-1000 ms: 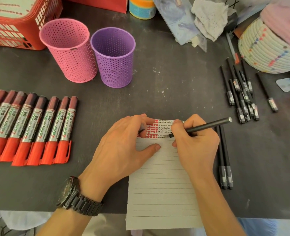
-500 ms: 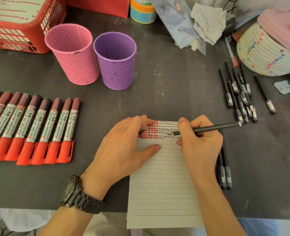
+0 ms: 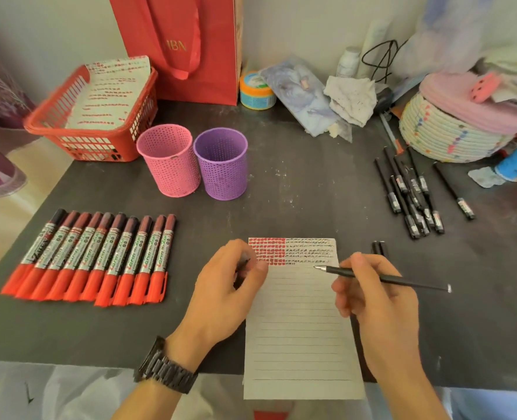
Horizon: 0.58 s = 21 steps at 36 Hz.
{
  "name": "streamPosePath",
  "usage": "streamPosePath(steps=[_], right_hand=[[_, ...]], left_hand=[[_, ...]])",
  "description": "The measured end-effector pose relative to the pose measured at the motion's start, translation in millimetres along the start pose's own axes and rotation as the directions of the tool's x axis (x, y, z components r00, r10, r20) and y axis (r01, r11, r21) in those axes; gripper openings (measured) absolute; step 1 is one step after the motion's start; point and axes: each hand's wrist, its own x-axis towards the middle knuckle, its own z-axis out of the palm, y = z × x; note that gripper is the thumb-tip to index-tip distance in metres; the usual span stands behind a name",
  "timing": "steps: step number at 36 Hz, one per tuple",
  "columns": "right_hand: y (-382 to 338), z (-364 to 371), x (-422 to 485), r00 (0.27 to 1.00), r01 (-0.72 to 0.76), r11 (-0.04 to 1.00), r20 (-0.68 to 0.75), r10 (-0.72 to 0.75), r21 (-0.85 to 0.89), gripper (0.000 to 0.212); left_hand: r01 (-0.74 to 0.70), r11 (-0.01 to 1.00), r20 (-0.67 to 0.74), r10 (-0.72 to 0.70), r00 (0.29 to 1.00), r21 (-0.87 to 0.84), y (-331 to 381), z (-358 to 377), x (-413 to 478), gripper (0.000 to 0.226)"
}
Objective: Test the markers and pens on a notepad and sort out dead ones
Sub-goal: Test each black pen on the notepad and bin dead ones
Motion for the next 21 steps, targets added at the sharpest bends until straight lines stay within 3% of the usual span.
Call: streamPosePath(steps=[4,10,13,17,21], right_hand=[[-0.8,-17.4,-23.9,0.989,-0.130,0.984,0.083,0.121,0.125,0.020],[5.4,-26.9,-51.2,0.978,-0.202,0.964,0.085,0.190,0.171,0.025],[5.0,-23.3,-59.4,0.973,-0.226,0.955,0.096,0.211,0.194,0.012],[5.9,-21.5,-65.6,0.969,-0.240,0.950,0.107,0.222,0.200,0.018],[6.7,-20.1,-71.3,0.970,-0.236,0.954,0.105,0.220,0.182,0.028]], left_hand=[[0.024,0.987,0.044,-0.017,0.999,-0.160,6.9,-7.3,-26.6,0.027],[0.110,0.982,0.060,-0.102,0.993,-0.152,18.5,-13.0,-56.6,0.029],[0.167,0.952,0.088,-0.149,0.985,-0.257,22.8,-14.6,-68.2,0.031],[0.177,0.880,0.085,-0.156,0.984,-0.441,31.2,-13.3,-81.5,0.026],[0.172,0.874,0.062,-0.161,0.985,-0.454,30.1,-10.2,-92.0,0.025]])
